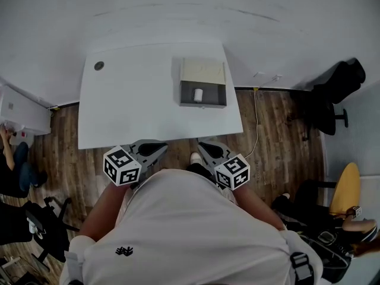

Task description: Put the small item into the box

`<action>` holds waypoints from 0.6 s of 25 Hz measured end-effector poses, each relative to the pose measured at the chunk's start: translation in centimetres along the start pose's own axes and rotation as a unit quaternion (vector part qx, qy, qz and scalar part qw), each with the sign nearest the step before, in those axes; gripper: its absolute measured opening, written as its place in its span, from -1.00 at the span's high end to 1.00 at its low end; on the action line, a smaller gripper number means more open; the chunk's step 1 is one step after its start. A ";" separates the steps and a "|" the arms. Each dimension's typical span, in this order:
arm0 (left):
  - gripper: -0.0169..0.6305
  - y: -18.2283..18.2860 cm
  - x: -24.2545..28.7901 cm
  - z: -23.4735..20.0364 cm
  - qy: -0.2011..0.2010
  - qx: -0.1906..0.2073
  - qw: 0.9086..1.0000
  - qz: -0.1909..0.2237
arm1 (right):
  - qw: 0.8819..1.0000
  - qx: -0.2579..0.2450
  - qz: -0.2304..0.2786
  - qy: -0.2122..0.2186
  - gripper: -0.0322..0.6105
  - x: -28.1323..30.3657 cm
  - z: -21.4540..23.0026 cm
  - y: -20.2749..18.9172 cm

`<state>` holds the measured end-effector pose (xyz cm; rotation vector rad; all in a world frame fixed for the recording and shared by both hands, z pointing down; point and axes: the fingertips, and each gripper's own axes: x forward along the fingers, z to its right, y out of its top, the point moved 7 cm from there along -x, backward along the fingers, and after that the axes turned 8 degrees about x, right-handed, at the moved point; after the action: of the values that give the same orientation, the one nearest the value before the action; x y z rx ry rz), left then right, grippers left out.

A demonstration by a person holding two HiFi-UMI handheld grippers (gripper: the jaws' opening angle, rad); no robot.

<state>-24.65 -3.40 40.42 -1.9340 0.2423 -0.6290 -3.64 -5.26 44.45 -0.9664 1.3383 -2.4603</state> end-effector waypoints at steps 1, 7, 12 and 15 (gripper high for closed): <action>0.93 0.0 0.1 0.1 -0.003 0.000 1.000 0.000 | 1.000 -0.001 0.001 -0.003 0.87 -0.2 -0.1 0.0; 0.93 -0.3 -0.1 0.4 -0.006 0.001 1.000 0.003 | 1.000 -0.008 0.000 -0.010 0.88 -0.8 -0.6 0.0; 0.93 -0.8 -1.0 0.5 0.001 -0.005 1.000 0.009 | 1.000 -0.019 -0.002 -0.005 0.88 -0.7 -1.3 0.1; 0.93 -1.1 -1.4 0.4 0.006 -0.008 1.000 0.009 | 1.000 -0.023 0.001 -0.002 0.88 -0.4 -1.5 0.2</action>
<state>-25.79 -1.98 40.87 -1.9411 0.2725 -0.6295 -4.26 -4.17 43.53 -0.9800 1.3988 -2.4347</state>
